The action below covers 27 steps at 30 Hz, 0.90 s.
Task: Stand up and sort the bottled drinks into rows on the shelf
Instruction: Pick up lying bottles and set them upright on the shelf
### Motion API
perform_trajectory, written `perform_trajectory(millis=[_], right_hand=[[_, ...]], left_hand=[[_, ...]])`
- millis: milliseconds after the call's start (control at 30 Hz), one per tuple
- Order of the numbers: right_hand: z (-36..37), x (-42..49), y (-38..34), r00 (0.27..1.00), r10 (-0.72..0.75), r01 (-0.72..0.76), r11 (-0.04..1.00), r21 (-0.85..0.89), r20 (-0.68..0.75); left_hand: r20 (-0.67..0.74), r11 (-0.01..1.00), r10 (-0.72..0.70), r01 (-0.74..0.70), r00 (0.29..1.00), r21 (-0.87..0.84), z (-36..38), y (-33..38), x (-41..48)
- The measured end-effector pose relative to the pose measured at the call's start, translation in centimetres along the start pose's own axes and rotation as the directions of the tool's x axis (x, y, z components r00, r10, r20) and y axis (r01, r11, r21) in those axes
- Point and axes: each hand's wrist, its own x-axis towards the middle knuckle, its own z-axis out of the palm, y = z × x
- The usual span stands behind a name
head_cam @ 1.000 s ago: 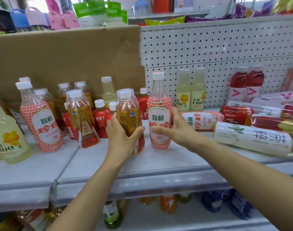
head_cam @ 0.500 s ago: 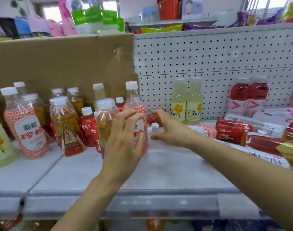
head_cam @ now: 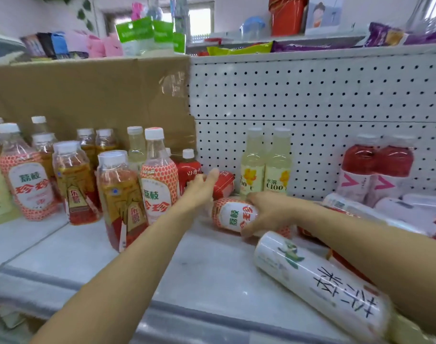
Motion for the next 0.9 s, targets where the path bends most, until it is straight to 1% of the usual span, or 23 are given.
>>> perform_trajectory(millis=[67, 100, 167, 233, 300, 333, 400, 467, 533, 600, 700, 800, 900], right_hand=[[-0.5, -0.3, 0.5, 1.0, -0.013, 0.012, 0.999, 0.05, 0.008], [-0.8, -0.5, 0.9, 1.0, -0.013, 0.012, 0.995, 0.095, 0.01], [-1.3, -0.7, 1.7, 1.0, -0.001, 0.006, 0.973, 0.231, -0.025], [-1.7, -0.8, 2.1, 0.993, 0.039, 0.012, 0.907, 0.422, -0.111], [-2.0, -0.5, 2.4, 0.978, 0.096, 0.041, 0.776, 0.63, -0.183], [-2.1, -0.3, 2.6, 0.97, 0.119, 0.067, 0.703, 0.708, -0.21], [-2.1, -0.1, 2.6, 0.96, 0.142, 0.108, 0.612, 0.784, -0.243], [-1.9, 0.1, 2.7, 0.955, 0.165, 0.108, 0.583, 0.805, -0.247], [-1.9, 0.4, 2.9, 0.955, 0.189, 0.081, 0.578, 0.812, -0.23], [-2.2, 0.5, 3.0, 0.962, 0.194, 0.044, 0.58, 0.814, -0.191], [-2.8, 0.0, 3.0, 0.97, 0.187, 0.009, 0.61, 0.792, -0.155], [-3.2, -0.7, 3.1, 0.955, 0.195, 0.049, 0.639, 0.768, -0.223], [-3.8, -1.3, 2.7, 0.946, 0.183, 0.083, 0.664, 0.743, -0.269]], left_hand=[[-0.038, 0.98, -0.092, 0.083, 0.995, -0.181, 0.3, 0.4, -0.1], [-0.059, 0.968, -0.113, 0.096, 0.992, -0.233, 0.4, 0.5, 0.0], [-0.116, 0.952, -0.118, 0.079, 0.986, -0.297, 0.7, 0.8, -0.3], [-0.162, 0.918, -0.175, 0.101, 0.971, -0.383, 0.9, 0.5, -0.3], [-0.182, 0.907, -0.238, 0.151, 0.954, -0.393, 1.1, -0.1, 0.4], [-0.165, 0.932, -0.243, 0.182, 0.956, -0.315, 1.3, -0.5, 0.5], [-0.124, 0.982, -0.188, 0.184, 0.974, -0.048, 1.9, -1.0, 0.9], [-0.114, 0.97, -0.114, 0.135, 0.987, 0.204, 2.4, -1.2, 1.1], [-0.135, 0.93, -0.029, 0.076, 0.99, 0.36, 2.8, -1.4, 1.5], [-0.149, 0.897, 0.068, 0.005, 0.986, 0.442, 2.9, -1.1, 1.7], [-0.145, 0.842, 0.194, -0.09, 0.97, 0.532, 2.8, -0.6, 2.1], [-0.162, 0.799, 0.323, -0.177, 0.933, 0.575, 2.2, 0.9, 2.7], [-0.136, 0.713, 0.454, -0.268, 0.88, 0.648, 1.3, 3.4, 3.8]])
